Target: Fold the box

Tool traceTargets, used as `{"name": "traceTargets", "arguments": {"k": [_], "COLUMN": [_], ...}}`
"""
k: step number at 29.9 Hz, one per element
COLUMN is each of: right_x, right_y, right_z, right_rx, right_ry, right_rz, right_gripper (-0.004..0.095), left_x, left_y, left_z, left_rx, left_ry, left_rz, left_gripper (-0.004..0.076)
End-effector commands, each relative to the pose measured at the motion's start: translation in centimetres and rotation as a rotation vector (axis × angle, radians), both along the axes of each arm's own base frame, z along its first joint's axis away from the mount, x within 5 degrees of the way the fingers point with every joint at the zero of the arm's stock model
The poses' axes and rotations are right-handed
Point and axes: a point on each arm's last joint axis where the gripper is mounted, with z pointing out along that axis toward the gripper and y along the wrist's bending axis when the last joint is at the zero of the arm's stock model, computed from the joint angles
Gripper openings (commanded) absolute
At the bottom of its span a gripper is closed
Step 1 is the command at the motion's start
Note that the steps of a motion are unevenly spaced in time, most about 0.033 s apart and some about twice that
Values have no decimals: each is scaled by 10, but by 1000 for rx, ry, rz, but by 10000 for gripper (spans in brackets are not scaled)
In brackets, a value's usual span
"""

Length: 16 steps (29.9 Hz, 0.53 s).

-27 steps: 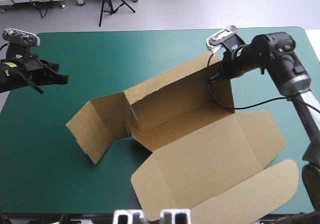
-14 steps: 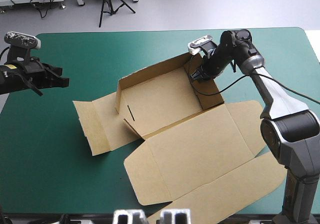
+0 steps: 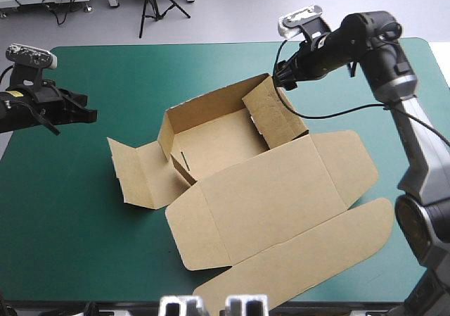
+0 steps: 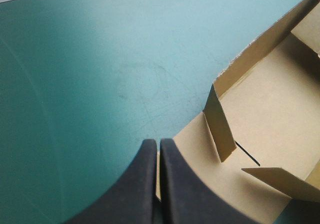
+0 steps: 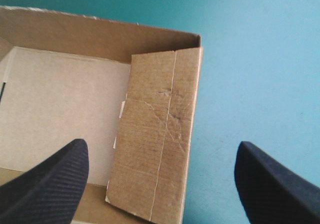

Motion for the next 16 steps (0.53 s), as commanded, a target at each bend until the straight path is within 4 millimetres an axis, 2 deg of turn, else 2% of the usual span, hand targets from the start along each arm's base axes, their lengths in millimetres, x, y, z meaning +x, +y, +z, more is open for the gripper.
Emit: {"name": "traceTargets", "arguments": {"k": [1, 4, 9, 12, 16], "right_x": [-41, -49, -43, -33, -19], "right_y": [-15, -21, -19, -15, -9], "right_z": [56, 64, 56, 42, 10], "right_rx": [24, 1, -2, -12, -28], "right_ry": [-163, -198, -171, -126, -21], "right_rz": [-1, -16, -22, -22, -12], "right_gripper": [747, 747, 746, 746, 746], "left_x": [-5, -5, -5, -6, -6], "left_y": [-3, -4, -4, -4, -4], "left_z": [20, 20, 20, 20, 20], "left_rx": [-28, -31, -32, -32, -32], "left_ry": [-107, -108, -108, -106, -104], "left_rz": [15, 15, 14, 13, 12], "left_gripper": [6, 6, 6, 6, 6]}}
